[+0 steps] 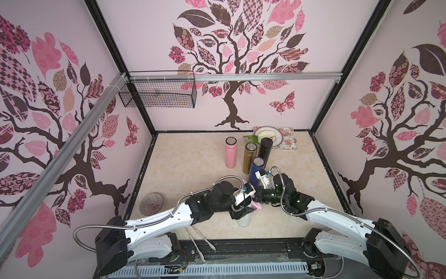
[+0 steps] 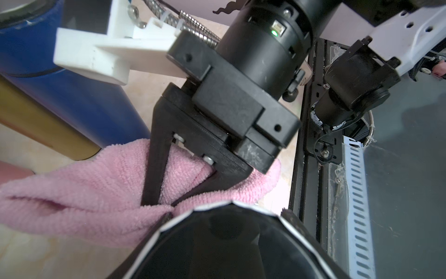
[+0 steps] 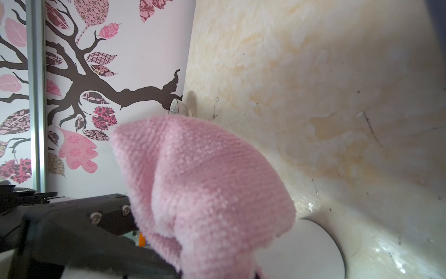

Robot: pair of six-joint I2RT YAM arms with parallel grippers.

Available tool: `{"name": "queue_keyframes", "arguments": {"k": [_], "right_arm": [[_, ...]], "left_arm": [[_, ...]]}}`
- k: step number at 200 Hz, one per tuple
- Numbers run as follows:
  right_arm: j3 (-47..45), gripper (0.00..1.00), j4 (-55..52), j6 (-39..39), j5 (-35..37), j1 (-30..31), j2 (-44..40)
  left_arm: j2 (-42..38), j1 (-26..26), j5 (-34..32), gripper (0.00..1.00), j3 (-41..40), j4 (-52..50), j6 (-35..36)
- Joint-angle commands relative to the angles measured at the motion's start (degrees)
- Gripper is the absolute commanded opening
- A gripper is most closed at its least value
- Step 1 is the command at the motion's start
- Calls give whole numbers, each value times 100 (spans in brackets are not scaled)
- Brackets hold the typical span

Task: Wipe the surface of the thermos
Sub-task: Wipe the dirt from the surface of the thermos.

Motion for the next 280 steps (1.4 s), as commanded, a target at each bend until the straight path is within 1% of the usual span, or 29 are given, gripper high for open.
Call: {"name": "queue_keyframes", "arguments": {"k": [1,37,55,77,104,114,122,141,155,164,190,199,213,233,256,264,280], "right_arm": [[253,0,1375,607,-1044,155,-2],[289,0,975,429,-787,153,-319],[508,0,630,318,-658,137,-537],[691,0,79,85,-254,121,-826],[530,0,434,403,-94,-24,-953],[546,0,390,426,20,-34,-967],[560,0,388,427,44,-36,-959],[486,0,282,516,237,-37,-964],[485,0,-223,373,496,-41,-961],[435,0,-465,276,665,-41,-970],[277,0,-1157,33,1209,-39,-1044],[152,0,-1024,69,1224,-35,-1073],[-98,0,-361,283,1050,-41,-1109],[-122,0,525,499,657,-39,-977],[1,0,1543,890,229,-41,-644],[103,0,1623,925,63,-41,-495],[213,0,1399,894,-110,-32,-280]], "left_arm": [[227,-143,441,0,-4,320,-30],[186,-172,417,0,-51,285,72],[110,-190,407,0,-66,288,109],[81,-198,362,0,-59,286,138],[27,-193,418,0,-92,382,138],[26,-198,368,0,-83,377,139],[19,-198,288,0,-92,352,139],[-115,-195,-139,0,-174,355,85],[-324,-191,-349,0,-369,621,44],[-467,-198,-368,0,-469,732,55],[-730,-197,-413,0,-511,705,76],[-753,-191,-412,0,-518,693,77],[-732,-197,-217,0,-496,625,102],[-670,-192,257,0,-466,598,171],[-597,-190,345,0,-390,526,143],[-594,-195,321,0,-358,500,164],[-641,-197,186,0,-406,602,138]]}}
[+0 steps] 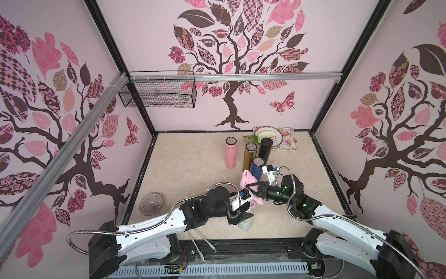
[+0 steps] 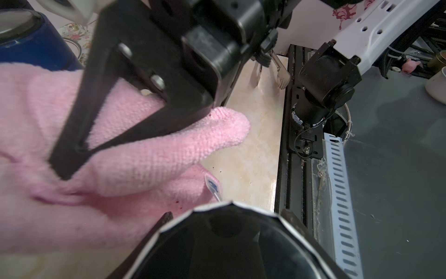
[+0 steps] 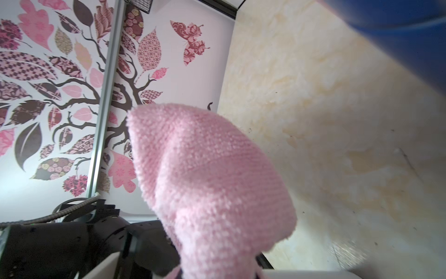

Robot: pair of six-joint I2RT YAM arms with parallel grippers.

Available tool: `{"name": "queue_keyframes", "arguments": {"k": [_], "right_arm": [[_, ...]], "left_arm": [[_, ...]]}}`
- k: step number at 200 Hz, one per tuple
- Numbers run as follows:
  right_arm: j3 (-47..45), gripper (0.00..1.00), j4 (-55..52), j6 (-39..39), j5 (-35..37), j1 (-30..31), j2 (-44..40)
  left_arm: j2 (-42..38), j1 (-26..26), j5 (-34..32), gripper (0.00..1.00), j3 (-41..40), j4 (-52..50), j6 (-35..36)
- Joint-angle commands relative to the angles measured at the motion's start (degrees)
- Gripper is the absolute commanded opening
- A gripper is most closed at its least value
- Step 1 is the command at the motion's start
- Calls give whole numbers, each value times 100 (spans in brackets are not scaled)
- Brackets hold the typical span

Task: Wipe the surface of the thermos
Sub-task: Wipe the dirt from the surface of the thermos.

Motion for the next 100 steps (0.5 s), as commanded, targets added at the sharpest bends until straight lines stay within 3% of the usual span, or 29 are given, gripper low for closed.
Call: {"name": "queue_keyframes", "arguments": {"k": [1,23,76,100], "right_arm": [[279,0,517,228,-485,20,277],[12,0,3,180,-321,54,344],[-1279,0,-655,382,857,492,-184],[-1569,0,-887,327,1290,763,-394]], "left_arm": [[-68,-23,45,0,47,351,9],[-167,-23,-179,0,-3,426,0],[-272,-22,-806,0,-66,577,-31],[-127,-22,-1683,0,113,504,-268]]}}
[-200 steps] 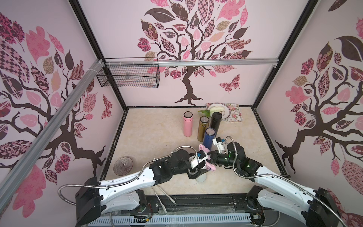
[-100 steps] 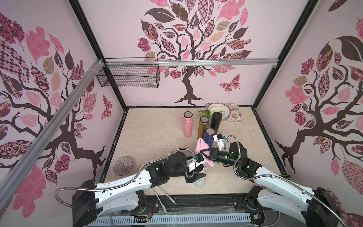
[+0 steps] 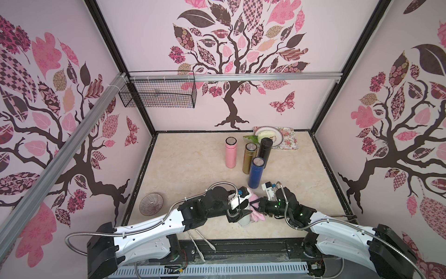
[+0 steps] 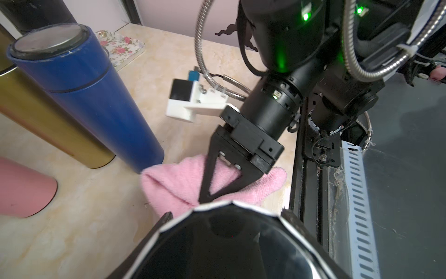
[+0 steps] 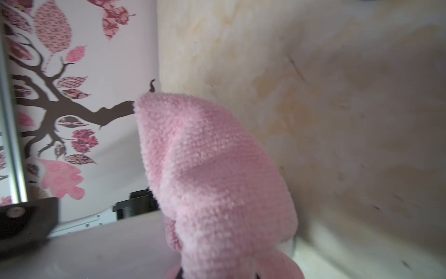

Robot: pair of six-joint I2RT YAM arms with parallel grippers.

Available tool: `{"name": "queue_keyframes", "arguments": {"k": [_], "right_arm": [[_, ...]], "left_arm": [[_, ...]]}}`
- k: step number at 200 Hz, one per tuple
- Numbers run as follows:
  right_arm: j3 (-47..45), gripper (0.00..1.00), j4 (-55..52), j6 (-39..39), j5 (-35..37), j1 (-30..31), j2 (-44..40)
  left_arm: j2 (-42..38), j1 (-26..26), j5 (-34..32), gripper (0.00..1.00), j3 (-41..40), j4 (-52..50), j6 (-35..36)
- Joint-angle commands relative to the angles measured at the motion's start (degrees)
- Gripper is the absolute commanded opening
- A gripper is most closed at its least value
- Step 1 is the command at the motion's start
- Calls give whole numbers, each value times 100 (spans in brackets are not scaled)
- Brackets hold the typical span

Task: Wipe the surface of the thermos
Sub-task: Wipe the dirt from the surface of the thermos.

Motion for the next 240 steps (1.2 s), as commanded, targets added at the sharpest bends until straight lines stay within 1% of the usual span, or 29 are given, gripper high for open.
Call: {"name": "queue_keyframes", "arguments": {"k": [1,18,22,36,49,60,78,85,97,107,116,131,152,166,179,193,207,215,222,240], "right_arm": [[-82,0,-336,63,559,269,-265],[18,0,-417,-288,986,579,-440],[56,0,-416,-406,1101,690,-486],[294,0,-447,-939,1591,1086,-526],[450,0,-201,-1529,2031,1605,-500],[573,0,-32,-1843,2591,2017,-368],[743,0,676,-2411,3108,2442,43],[826,0,921,-2556,3500,2634,195],[872,0,1792,-3189,4181,3074,474],[1078,0,2183,-3640,4859,3342,776],[1346,0,2479,-3935,5061,3365,1084],[1668,0,3243,-4490,5119,3362,1558],[2092,0,3919,-4795,5422,3368,2086],[2393,0,4121,-4896,5710,3370,2410],[2757,0,3732,-4797,6114,3365,2707],[2879,0,3230,-4144,6658,3364,2976],[2806,0,3101,-3739,7147,3361,3239],[2787,0,2696,-3289,7424,3361,3334],[2768,0,2291,-2852,7566,3336,3383],[2683,0,1711,-2196,7783,3295,3428]], "left_arm": [[16,3,-1047,0,135,454,-224],[223,1,-2246,0,479,106,-699],[268,-4,-2579,0,630,-69,-917],[515,0,-3376,0,1143,-765,-1590],[749,-2,-3949,0,1680,-1566,-2430],[874,-4,-4292,0,2003,-2031,-3050],[928,3,-4936,0,2402,-2901,-4411],[935,44,-5000,0,2574,-3184,-4807],[936,99,-4962,0,2780,-3374,-5111],[895,107,-4939,0,2875,-3396,-5270],[864,113,-4859,0,2918,-3405,-5422],[839,137,-4732,0,2982,-3428,-5674],[848,164,-4564,0,2950,-3386,-5985],[833,196,-4426,0,2921,-3314,-6093],[829,201,-4412,0,2931,-3298,-6086],[804,213,-4451,0,2971,-3323,-6099],[786,231,-4469,0,2980,-3335,-6138],[790,250,-4443,0,2984,-3307,-6143],[764,257,-4442,0,2973,-3312,-6168],[749,259,-4423,0,2941,-3284,-6207]]}}
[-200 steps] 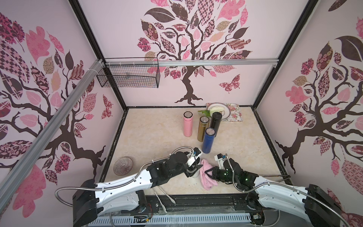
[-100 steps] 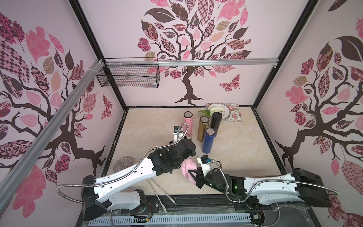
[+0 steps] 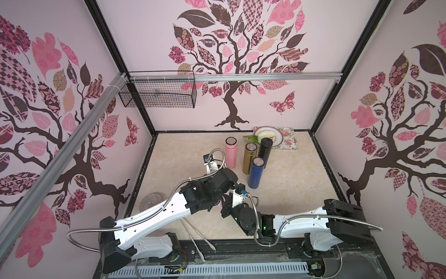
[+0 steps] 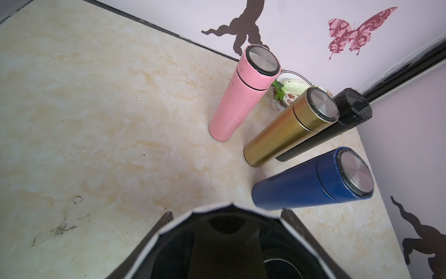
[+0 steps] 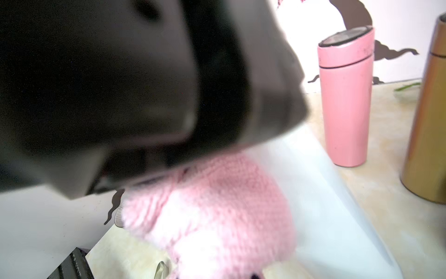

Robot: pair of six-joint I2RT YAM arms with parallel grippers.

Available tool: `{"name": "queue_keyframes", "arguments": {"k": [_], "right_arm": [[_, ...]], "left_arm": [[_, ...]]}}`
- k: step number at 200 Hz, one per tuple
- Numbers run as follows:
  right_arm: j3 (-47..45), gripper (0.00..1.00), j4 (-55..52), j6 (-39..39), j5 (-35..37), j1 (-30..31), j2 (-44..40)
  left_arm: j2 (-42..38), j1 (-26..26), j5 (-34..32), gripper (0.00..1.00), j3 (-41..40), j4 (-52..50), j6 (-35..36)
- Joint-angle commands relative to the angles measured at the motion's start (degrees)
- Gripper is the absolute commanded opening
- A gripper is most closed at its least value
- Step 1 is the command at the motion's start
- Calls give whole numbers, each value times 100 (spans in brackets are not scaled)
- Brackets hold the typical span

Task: Wipe the surface of the thermos
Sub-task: Wipe the dirt from the surface of the thermos.

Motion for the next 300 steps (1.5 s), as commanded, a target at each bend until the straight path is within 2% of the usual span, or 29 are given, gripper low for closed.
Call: {"name": "queue_keyframes", "arguments": {"k": [1,34,46,100,126,162,186,219,238,260,269,300], "right_arm": [[-36,0,-1150,1236,1136,-231,244],[155,0,-1606,1495,1254,-255,362],[162,0,-1442,1504,1189,-248,436],[156,0,1216,46,465,-202,861],[345,0,1564,-176,413,-200,817],[420,0,2202,-75,629,-201,996],[443,0,1273,722,1215,-197,1051],[221,0,-1276,2557,2102,-211,754],[-6,0,-2273,3379,2322,-233,460],[-106,0,-3043,3951,2402,-240,232],[-172,0,-2910,3819,2329,-255,163],[-241,0,-1734,2112,1758,-255,-151]], "left_arm": [[-169,-111,158,0,295,189,-224],[-265,-108,178,0,174,299,-320],[-296,-105,146,0,138,320,-365],[-229,-68,287,0,-34,546,-465],[-256,-42,382,0,-213,651,-583],[-304,-41,457,0,-369,768,-644],[-334,-32,509,0,-406,654,-660],[-713,95,520,0,-583,434,-656],[-925,186,582,0,-720,397,-657],[-1046,253,674,0,-785,362,-602],[-1065,257,710,0,-786,351,-527],[-1032,262,773,0,-794,338,179]]}}
